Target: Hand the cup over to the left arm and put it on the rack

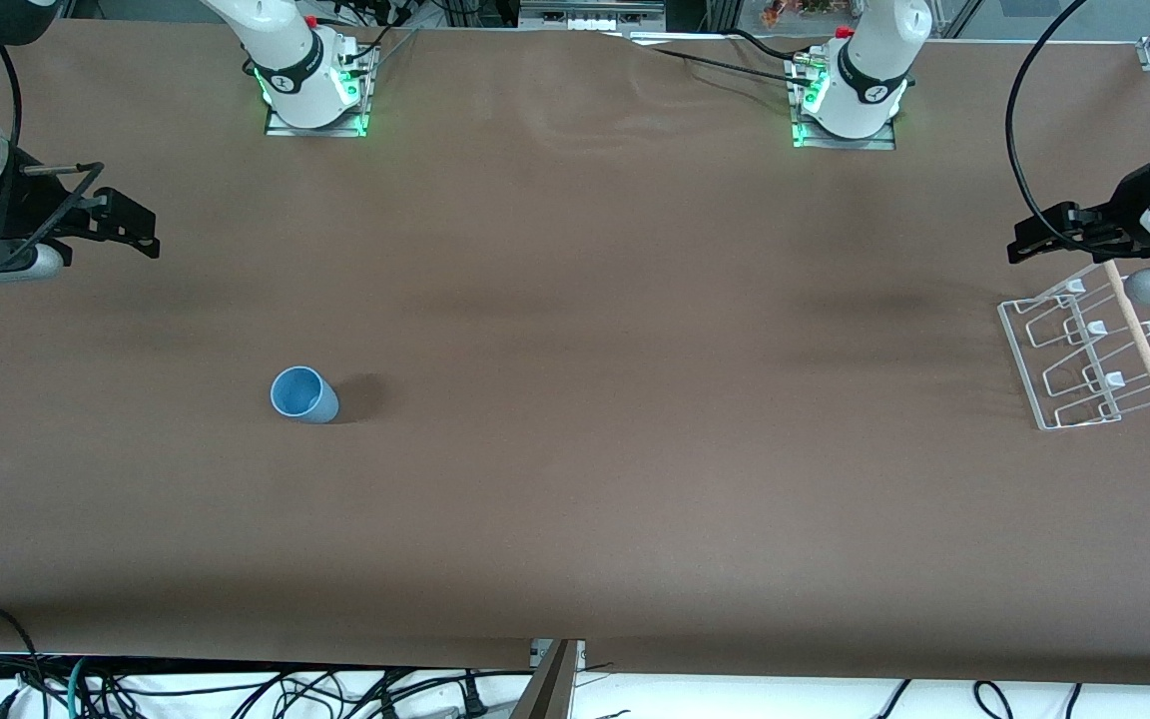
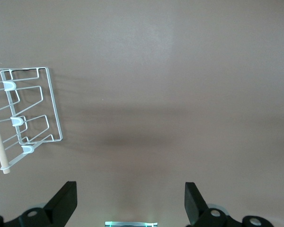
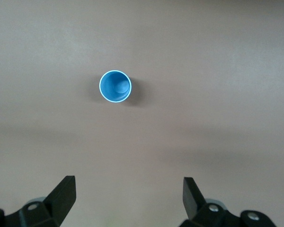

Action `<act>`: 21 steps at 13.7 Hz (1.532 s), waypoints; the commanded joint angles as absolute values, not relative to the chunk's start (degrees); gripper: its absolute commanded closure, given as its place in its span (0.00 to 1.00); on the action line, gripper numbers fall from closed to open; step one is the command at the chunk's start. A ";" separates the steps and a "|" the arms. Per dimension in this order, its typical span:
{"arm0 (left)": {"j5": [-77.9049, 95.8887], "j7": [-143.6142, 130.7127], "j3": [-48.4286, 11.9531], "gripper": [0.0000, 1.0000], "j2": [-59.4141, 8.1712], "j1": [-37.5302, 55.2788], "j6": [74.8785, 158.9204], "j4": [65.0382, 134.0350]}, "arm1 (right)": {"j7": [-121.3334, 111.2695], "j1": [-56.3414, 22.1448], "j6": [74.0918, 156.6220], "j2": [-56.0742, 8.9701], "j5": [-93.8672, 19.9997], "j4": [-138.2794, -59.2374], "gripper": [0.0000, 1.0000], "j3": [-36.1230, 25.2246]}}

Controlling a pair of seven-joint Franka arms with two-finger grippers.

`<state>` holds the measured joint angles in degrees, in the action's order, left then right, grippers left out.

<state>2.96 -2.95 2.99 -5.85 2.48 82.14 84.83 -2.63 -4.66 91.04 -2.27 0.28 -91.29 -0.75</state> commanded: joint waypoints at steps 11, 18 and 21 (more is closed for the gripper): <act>2.90 -2.72 3.25 0.00 -5.98 2.90 81.74 83.67 | -2.55 -5.01 91.41 -1.85 0.70 -90.35 0.00 -0.26; 2.99 -2.72 3.34 0.00 -5.98 2.90 81.74 83.67 | -2.29 -4.66 91.93 -2.29 0.44 -90.35 0.00 -0.53; 2.99 -2.72 3.34 0.00 -5.98 2.90 81.74 83.67 | -2.29 -4.48 93.41 -2.29 0.35 -90.35 0.00 -0.61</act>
